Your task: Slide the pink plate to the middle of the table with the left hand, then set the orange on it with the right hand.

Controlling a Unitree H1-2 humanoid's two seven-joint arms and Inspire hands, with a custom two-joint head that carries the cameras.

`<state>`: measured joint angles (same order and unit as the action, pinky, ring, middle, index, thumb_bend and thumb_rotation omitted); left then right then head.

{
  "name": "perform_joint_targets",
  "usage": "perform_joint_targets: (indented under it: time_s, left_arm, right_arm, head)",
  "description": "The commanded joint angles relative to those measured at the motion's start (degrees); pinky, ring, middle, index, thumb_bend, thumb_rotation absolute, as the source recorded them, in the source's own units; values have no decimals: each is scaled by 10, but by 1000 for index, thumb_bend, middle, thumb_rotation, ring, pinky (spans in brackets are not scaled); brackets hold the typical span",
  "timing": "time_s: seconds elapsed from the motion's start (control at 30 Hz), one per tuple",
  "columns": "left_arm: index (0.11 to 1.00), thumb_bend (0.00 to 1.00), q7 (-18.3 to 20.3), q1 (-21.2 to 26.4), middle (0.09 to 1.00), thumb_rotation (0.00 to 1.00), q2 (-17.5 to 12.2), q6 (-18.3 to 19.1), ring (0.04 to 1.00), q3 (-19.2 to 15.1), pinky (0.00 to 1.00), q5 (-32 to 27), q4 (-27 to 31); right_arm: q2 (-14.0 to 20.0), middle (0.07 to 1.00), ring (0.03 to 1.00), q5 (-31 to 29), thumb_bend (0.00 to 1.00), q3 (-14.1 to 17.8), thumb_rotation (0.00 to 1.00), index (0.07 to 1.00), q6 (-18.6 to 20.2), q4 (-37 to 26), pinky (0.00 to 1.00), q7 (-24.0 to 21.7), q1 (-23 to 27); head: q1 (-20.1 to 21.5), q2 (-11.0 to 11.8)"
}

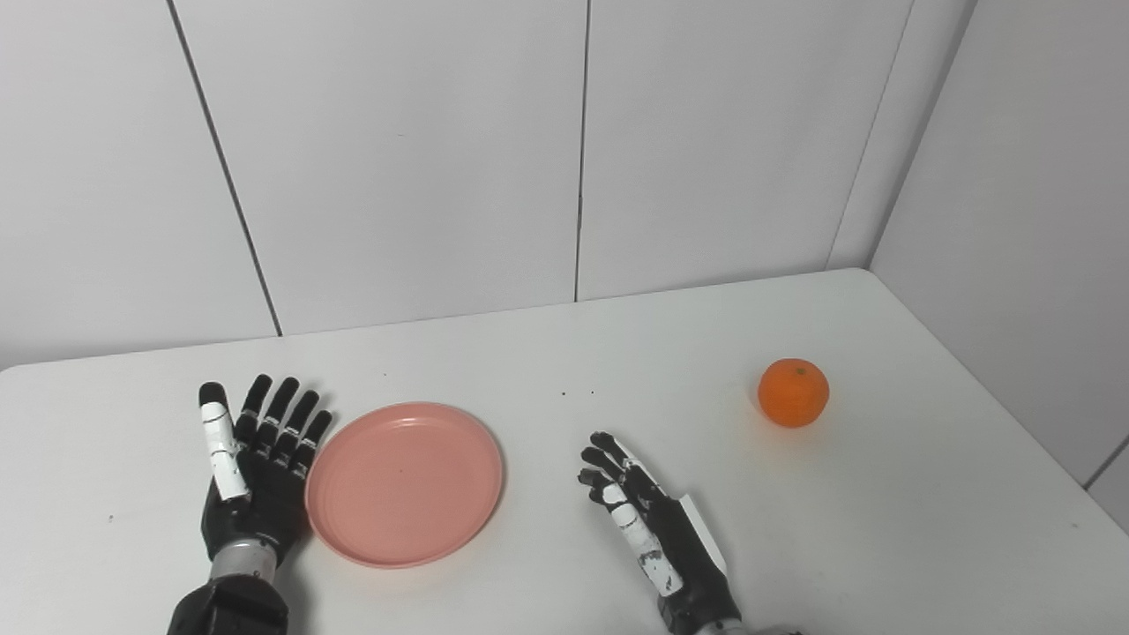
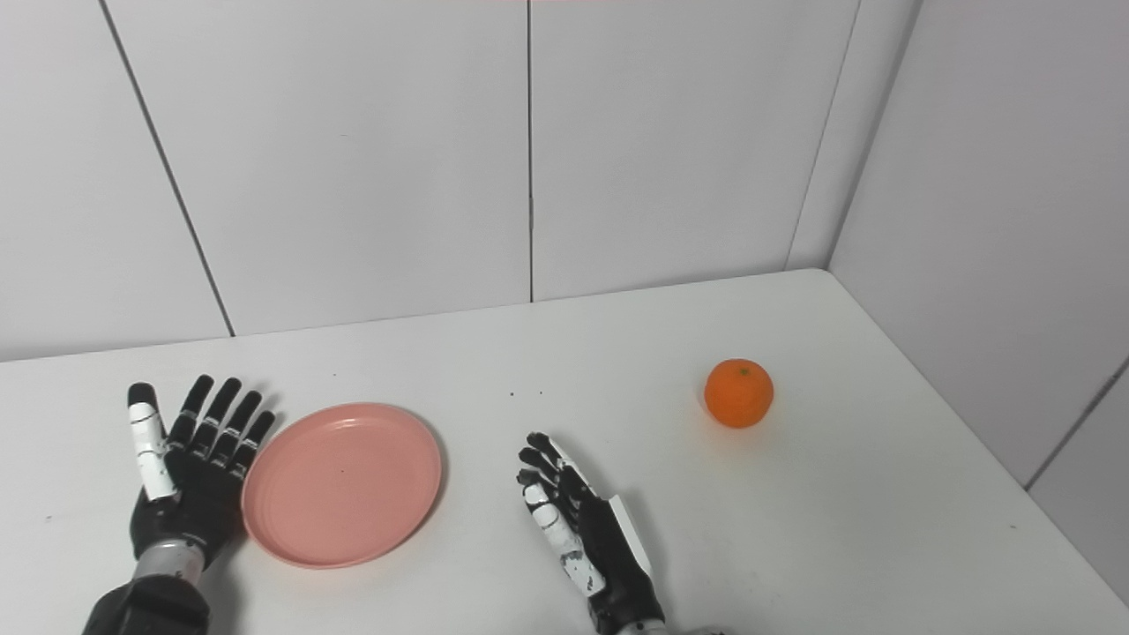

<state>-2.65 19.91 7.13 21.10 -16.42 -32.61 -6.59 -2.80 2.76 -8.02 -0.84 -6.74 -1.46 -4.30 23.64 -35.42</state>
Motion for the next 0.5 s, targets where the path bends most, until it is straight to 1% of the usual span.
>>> perform_joint_targets:
  time_s: [0.0, 0.13, 0.17, 0.3, 0.47]
  left_arm:
    - [895, 686, -17, -15, 883, 787, 10, 35, 870, 6, 885, 3, -11]
    - [913, 683, -19, -16, 877, 787, 15, 37, 865, 11, 876, 4, -8]
    - [911, 678, -20, -16, 878, 789, 16, 38, 867, 12, 883, 4, -7]
    - [892, 671, -25, -17, 870, 789, 22, 46, 862, 15, 876, 4, -3]
    - [888, 668, -25, -18, 873, 790, 25, 47, 864, 21, 880, 5, -3]
  right_arm:
    - [-12, 883, 853, -6, 837, -12, 885, 899, 19, 18, 878, -9, -7]
    - [-10, 880, 847, -3, 821, -13, 890, 900, 18, 17, 856, -9, -7]
    - [-10, 879, 849, -3, 808, -13, 889, 901, 18, 17, 857, -9, -7]
    - [-10, 878, 850, 0, 810, -14, 893, 899, 18, 16, 864, -8, -6]
    - [-11, 879, 850, 2, 804, -14, 888, 901, 20, 16, 862, -7, -7]
  head:
    - [0, 1]
    - [3, 0]
    - [3, 0]
    - [8, -1]
    - [5, 1]
